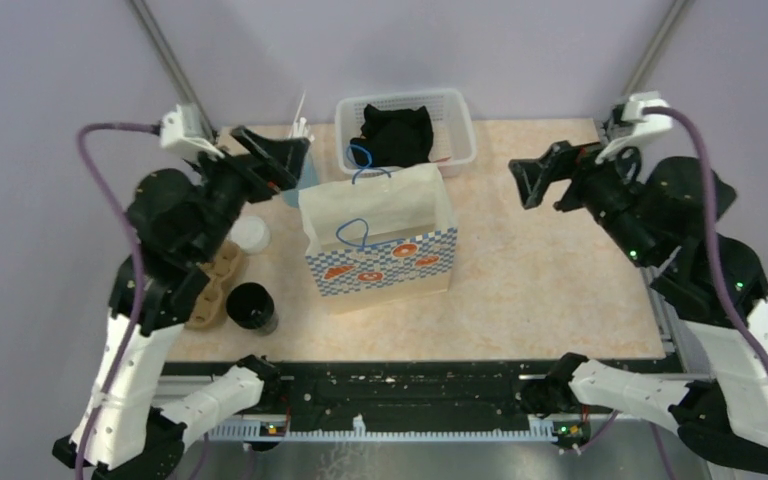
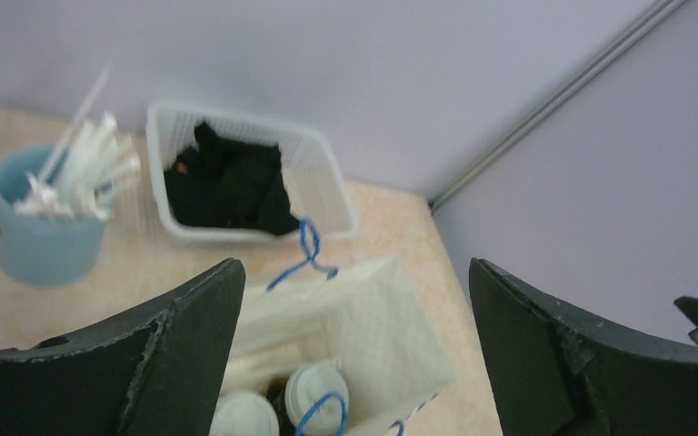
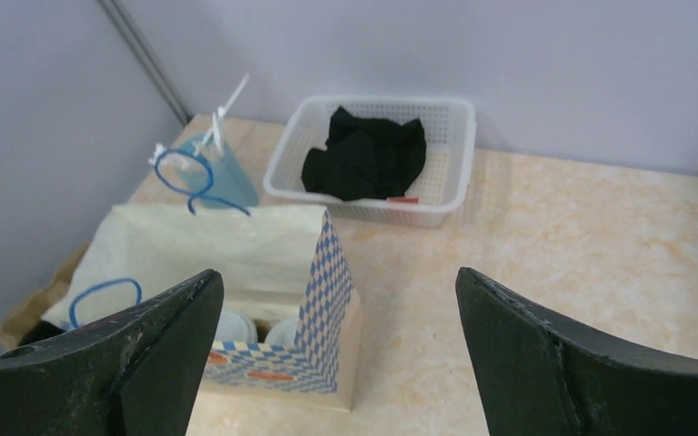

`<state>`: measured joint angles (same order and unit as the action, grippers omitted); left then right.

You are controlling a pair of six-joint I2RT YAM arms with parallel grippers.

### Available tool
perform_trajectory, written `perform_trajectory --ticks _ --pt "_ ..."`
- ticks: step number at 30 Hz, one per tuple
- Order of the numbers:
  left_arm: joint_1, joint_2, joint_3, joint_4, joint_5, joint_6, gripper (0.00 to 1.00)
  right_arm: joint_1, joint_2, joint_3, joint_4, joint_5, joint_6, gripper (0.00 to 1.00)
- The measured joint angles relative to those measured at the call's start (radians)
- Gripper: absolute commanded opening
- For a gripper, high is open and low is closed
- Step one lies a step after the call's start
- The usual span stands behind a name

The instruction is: Pack the takeout coffee

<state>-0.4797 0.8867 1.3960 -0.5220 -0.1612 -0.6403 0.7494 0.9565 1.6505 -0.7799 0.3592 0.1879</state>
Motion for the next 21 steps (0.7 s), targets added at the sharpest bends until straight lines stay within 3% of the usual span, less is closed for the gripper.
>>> perform_trajectory --ticks 5,7,13,21 --pt "0.000 0.113 0.383 -0.091 -0.032 0.145 0.99 0.000 0.008 0.180 -0.037 0.068 -0.001 0.99" --pt "0.000 0.131 0.460 -0.107 -0.043 0.186 0.99 0.000 0.013 0.257 -0.053 0.098 -0.002 0.99" --pt "0.000 0.134 0.529 -0.138 -0.085 0.272 0.99 0.000 0.067 0.444 -0.114 0.187 0.000 0.99" --pt "0.000 0.135 0.533 -0.148 -0.126 0.311 0.99 0.000 0.109 0.451 -0.182 0.216 0.003 0.99"
